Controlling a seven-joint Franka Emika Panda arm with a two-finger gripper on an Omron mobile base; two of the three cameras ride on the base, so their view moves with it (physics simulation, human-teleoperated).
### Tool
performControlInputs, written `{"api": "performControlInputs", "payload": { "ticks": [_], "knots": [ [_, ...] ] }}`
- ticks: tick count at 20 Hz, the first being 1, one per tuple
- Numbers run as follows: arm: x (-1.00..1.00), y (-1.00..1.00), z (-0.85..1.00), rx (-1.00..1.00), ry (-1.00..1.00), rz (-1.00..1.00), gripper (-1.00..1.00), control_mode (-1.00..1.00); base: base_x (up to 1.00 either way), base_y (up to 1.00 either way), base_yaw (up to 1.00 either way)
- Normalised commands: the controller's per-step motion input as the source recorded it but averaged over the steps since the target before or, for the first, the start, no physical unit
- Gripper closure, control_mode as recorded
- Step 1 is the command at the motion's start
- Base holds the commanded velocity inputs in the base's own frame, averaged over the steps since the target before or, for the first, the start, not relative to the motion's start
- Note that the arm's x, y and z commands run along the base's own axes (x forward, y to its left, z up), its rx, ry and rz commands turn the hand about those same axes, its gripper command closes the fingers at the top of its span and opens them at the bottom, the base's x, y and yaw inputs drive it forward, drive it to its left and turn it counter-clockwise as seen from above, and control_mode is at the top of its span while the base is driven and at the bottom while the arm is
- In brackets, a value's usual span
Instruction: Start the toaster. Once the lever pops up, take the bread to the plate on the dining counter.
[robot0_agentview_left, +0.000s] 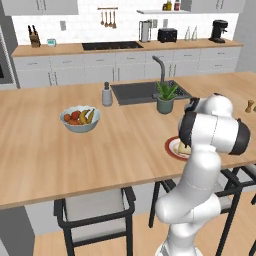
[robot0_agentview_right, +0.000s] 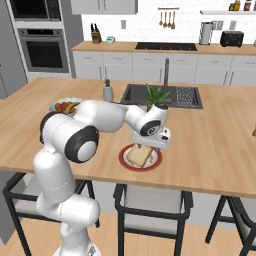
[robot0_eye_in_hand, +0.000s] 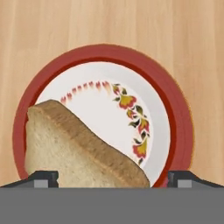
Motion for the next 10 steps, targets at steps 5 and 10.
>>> {"api": "performControlInputs", "payload": {
  "ticks": [5, 10],
  "knots": [
    [0.04, 0.00, 0.00, -0.13, 0.00, -0.03, -1.00, -1.00, 0.00, 0.00, 0.00],
    [0.12, 0.01, 0.00, -0.23, -0.03, -0.11, -1.00, -1.00, 0.00, 0.00, 0.00]
  ]
}}
